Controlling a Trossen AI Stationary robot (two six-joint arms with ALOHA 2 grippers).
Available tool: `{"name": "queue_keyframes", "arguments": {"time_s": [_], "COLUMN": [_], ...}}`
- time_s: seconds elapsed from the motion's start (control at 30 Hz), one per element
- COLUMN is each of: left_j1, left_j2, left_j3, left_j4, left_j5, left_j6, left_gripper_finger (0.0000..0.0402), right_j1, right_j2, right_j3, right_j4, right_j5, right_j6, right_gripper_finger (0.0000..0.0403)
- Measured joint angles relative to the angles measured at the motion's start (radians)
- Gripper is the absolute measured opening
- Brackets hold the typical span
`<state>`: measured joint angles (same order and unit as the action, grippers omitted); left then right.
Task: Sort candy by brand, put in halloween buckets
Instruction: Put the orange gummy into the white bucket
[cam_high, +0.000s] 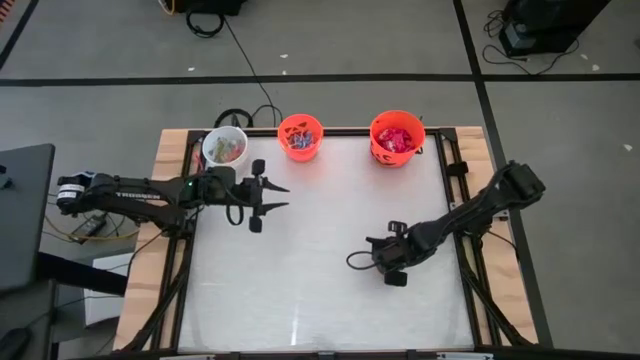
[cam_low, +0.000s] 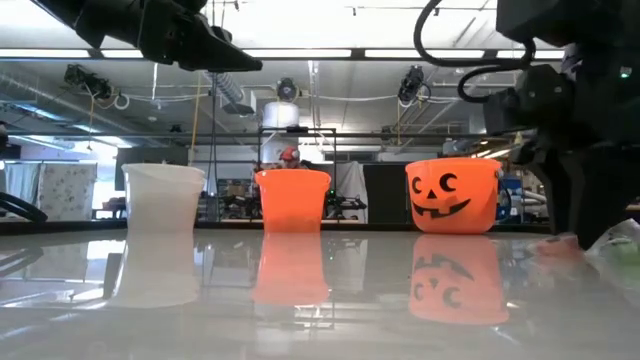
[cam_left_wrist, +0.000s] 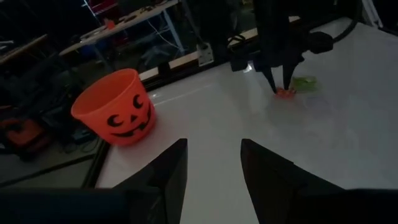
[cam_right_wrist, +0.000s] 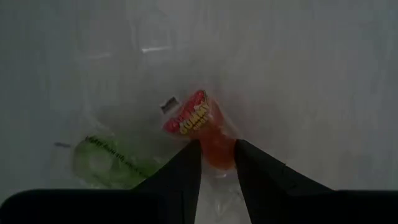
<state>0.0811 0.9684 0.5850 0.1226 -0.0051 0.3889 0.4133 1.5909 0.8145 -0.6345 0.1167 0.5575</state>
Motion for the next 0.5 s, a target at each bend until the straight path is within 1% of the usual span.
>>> {"name": "queue_keyframes", "arguments": {"time_s": [0.07, 0.13, 0.27, 0.3, 0.4, 0.5], "left_j1": [0.0, 0.0, 0.0, 0.0, 0.005, 0.015], "left_j2": [0.0, 0.0, 0.0, 0.0, 0.0, 0.0], "left_j3": [0.0, 0.0, 0.0, 0.0, 0.0, 0.0], "left_j4": [0.0, 0.003, 0.006, 0.007, 0.023, 0.063], "left_j5": [-0.01, -0.028, -0.029, -0.029, -0.037, -0.059], "left_j6": [-0.003, -0.005, -0.018, -0.036, -0.16, -0.257], "left_gripper_finger": [0.0157, 0.0157, 0.0157, 0.0157, 0.0157, 0.0157], "right_j1": [0.0, 0.001, -0.007, -0.009, -0.018, -0.032], "right_j2": [0.015, 0.021, 0.009, 0.002, -0.026, -0.057], "right_j3": [0.002, 0.003, 0.001, 0.0, -0.002, -0.002], "right_j4": [0.007, 0.011, 0.048, 0.069, 0.149, 0.295], "right_j5": [0.009, 0.025, 0.052, 0.069, 0.152, 0.252], "right_j6": [0.0, 0.015, 0.004, -0.008, -0.017, -0.078], "right_gripper_finger": [0.011, 0.0092, 0.0022, 0.0014, 0.0013, 0.0006]}}
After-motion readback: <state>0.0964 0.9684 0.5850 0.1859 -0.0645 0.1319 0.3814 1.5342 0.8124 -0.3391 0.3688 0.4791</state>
